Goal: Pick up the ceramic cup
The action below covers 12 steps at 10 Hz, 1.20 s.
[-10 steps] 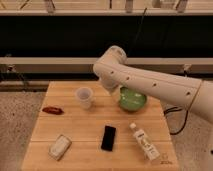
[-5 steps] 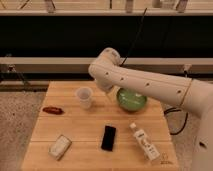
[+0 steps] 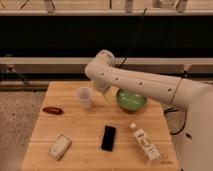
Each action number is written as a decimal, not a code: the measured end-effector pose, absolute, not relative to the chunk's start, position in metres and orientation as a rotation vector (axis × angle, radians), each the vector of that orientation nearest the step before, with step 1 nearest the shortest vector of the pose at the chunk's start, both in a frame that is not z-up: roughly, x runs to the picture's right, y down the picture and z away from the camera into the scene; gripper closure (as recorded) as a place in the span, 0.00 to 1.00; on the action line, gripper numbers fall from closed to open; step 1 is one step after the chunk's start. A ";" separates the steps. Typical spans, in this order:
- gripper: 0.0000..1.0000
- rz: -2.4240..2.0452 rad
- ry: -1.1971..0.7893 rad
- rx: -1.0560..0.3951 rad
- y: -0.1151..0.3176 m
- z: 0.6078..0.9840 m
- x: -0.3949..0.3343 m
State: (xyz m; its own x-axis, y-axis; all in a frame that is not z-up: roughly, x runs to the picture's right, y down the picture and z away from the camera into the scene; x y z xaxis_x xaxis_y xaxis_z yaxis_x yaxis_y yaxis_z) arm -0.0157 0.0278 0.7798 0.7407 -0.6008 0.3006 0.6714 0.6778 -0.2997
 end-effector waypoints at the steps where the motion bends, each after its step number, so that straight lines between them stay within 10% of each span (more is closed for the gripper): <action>1: 0.20 -0.722 -0.187 -0.414 0.029 0.784 -0.018; 12: 0.20 -0.787 -0.246 -0.511 0.067 0.832 -0.041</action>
